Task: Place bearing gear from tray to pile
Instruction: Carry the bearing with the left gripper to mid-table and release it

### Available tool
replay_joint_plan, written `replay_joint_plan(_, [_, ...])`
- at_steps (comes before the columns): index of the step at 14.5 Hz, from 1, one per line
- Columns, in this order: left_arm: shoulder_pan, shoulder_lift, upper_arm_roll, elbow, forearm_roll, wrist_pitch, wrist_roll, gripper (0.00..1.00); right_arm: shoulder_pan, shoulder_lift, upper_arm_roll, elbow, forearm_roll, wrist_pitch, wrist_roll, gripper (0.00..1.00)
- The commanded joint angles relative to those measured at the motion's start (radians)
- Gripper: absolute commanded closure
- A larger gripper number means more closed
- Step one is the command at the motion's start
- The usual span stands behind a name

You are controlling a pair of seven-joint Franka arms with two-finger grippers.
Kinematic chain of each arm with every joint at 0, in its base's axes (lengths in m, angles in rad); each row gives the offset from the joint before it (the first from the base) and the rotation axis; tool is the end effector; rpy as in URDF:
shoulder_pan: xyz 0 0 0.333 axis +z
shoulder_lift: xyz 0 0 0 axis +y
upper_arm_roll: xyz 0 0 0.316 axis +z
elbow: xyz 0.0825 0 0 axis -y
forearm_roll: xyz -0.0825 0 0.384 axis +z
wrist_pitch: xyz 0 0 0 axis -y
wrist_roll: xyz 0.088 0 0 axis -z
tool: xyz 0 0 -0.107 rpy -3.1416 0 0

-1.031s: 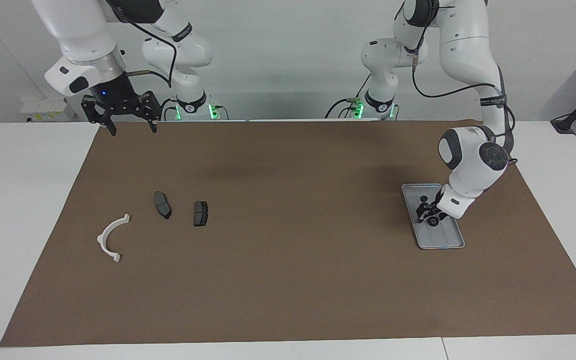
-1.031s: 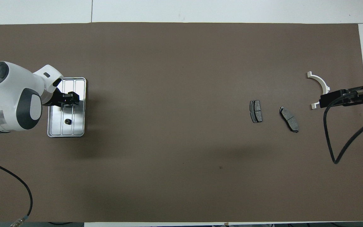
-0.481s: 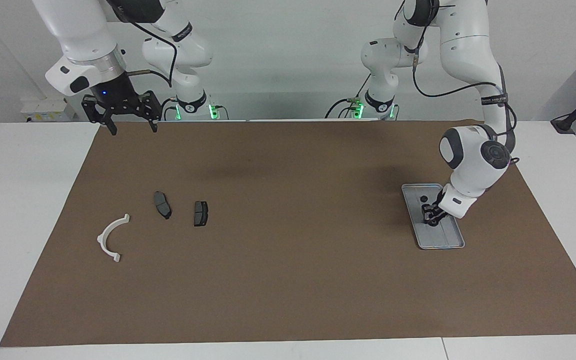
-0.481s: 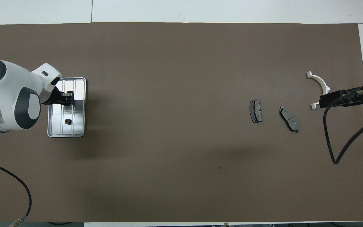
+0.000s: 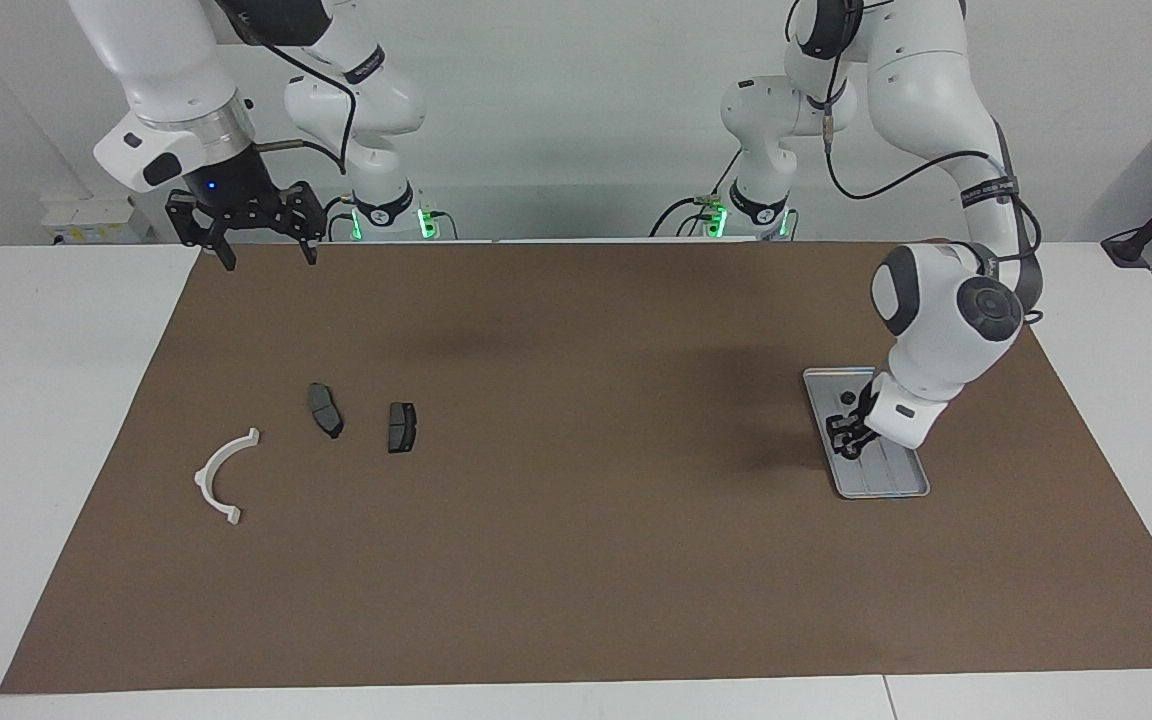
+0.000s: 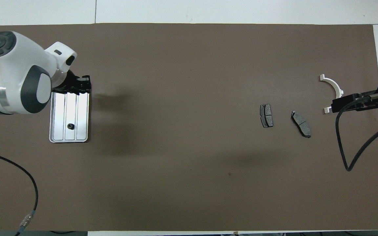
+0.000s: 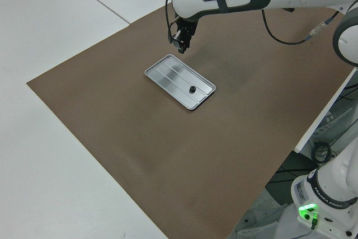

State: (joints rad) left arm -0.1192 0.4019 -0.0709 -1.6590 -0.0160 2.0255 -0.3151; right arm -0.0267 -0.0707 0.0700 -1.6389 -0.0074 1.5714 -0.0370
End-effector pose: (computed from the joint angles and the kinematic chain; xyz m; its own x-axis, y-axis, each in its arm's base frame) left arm 0.6501 -0.1211 0.3741 0.9896 0.1362 -0.0460 0.1376 -0.9901 0.0290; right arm 0.5316 0.0236 0.6307 0.9968 0.0801 0.0026 0.0800 -0.9967 0.0125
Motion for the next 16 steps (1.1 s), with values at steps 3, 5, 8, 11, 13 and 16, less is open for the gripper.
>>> replay_joint_plan(3, [-0.25, 0.06, 0.017, 0.064, -0.019, 0.05, -0.332, 1.0, -0.007, -0.023, -0.001, -0.022, 0.026, -0.004, -0.037, 0.0])
replay_joint_plan(5, [-0.324, 0.06, 0.019, 0.004, -0.013, 0.135, -0.412, 1.0, -0.007, -0.023, 0.001, -0.022, 0.026, -0.004, -0.037, 0.0])
replay_joint_plan(8, [-0.385, 0.051, 0.02, -0.065, -0.013, 0.183, -0.453, 1.0, -0.01, -0.023, -0.001, -0.024, 0.026, -0.004, -0.037, 0.0])
replay_joint_plan(11, [-0.393, 0.041, 0.02, -0.122, -0.012, 0.229, -0.458, 1.0, -0.012, -0.023, -0.001, -0.024, 0.026, -0.004, -0.037, 0.0])
replay_joint_plan(13, [-0.395, 0.029, 0.02, -0.162, -0.01, 0.249, -0.46, 1.0, -0.015, -0.024, -0.001, -0.025, 0.026, -0.002, -0.037, 0.0])
replay_joint_plan(16, [-0.402, 0.022, 0.023, -0.193, -0.009, 0.288, -0.46, 0.76, -0.015, -0.034, -0.001, -0.047, 0.026, 0.005, -0.037, 0.0])
